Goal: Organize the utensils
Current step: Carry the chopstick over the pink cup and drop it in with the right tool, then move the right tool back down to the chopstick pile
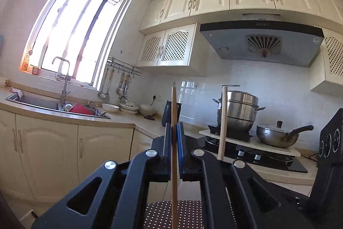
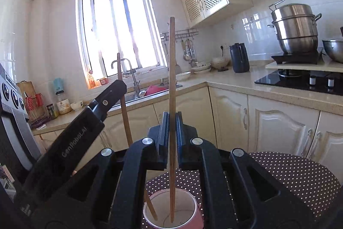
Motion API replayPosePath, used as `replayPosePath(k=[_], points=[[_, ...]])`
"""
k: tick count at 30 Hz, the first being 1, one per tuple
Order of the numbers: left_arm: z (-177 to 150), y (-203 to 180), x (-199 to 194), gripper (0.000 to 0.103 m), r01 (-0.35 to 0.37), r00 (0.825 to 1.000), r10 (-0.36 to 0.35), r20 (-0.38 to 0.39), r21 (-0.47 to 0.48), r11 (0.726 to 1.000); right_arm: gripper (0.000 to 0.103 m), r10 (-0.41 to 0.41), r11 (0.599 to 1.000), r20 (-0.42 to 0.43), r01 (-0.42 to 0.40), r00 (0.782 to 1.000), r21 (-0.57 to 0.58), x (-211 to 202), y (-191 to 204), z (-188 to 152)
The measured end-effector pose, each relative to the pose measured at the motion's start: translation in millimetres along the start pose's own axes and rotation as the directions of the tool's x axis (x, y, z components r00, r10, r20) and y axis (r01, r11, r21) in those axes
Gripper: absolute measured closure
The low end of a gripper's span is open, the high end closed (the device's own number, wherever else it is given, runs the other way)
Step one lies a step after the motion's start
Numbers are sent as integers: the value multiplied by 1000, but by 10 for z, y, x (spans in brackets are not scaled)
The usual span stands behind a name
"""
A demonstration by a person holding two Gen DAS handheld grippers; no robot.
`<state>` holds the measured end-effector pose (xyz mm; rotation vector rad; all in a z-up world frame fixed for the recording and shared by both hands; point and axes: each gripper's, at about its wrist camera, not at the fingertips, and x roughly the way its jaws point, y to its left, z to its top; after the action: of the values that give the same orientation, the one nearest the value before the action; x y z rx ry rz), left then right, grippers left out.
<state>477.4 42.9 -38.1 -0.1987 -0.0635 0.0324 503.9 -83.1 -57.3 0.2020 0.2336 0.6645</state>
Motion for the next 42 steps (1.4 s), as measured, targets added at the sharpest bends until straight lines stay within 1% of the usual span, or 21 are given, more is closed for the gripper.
replayPosePath(k=[3,4,7,8,11,17,22,23,24,25,27,31,33,34,35,37,40,42], points=[[-146,31,17,98,-9,1000,9,-29,10,1000,96,-4,1000,-13,4,1000,-11,17,-28,-104],[-185,45,32,98,-5,999,6,-54,11,1000,96,-9,1000,-20,8,1000,-15,7,-40,-144],[-264,85,11,98,3,996,-2,-92,12,1000,96,-9,1000,-43,8,999,-24,-28,-48,-256],[-293,92,6,98,13,993,-12,-121,13,1000,96,-17,999,-45,16,999,-30,-66,-56,-294],[-366,102,-58,98,32,987,-26,-161,35,999,96,-29,999,-54,28,998,-25,-152,-58,-378],[-478,155,-235,97,46,976,-32,-218,63,997,96,-57,998,-69,54,996,-42,-288,-8,-530],[-541,187,-344,96,66,961,-42,-274,79,995,96,-55,998,-100,53,993,-15,-338,15,-659],[-548,192,-367,88,70,958,-43,-285,83,994,96,-53,999,-109,52,993,-16,-341,32,-683],[-552,194,-386,71,70,955,-41,-293,88,994,96,-57,998,-110,55,992,-17,-348,47,-696],[-556,202,-426,67,63,956,-32,-290,96,993,96,-61,998,-114,60,992,-20,-352,66,-714],[-552,206,-484,66,57,957,-23,-288,108,992,96,-68,998,-119,67,991,-13,-367,93,-738],[-530,239,-552,63,54,950,-15,-313,114,992,95,-84,996,-125,85,989,-3,-417,118,-730],[-506,242,-584,58,53,948,-14,-319,114,992,84,-91,996,-119,92,989,1,-465,140,-730],[-496,245,-608,58,51,948,-12,-318,114,992,68,-99,995,-110,100,989,3,-499,155,-728],[-485,263,-643,57,36,949,1,-314,114,993,60,-110,994,-97,111,989,7,-540,166,-726],[-457,295,-676,53,36,946,-2,-325,98,995,58,-108,994,-90,109,990,10,-588,185,-707],[-421,312,-747,52,33,945,-2,-327,91,995,58,-117,993,-88,118,989,2,-656,232,-681],[-391,310,-825,48,35,946,-1,-324,99,994,54,-124,992,-83,124,989,-4,-730,280,-664]])
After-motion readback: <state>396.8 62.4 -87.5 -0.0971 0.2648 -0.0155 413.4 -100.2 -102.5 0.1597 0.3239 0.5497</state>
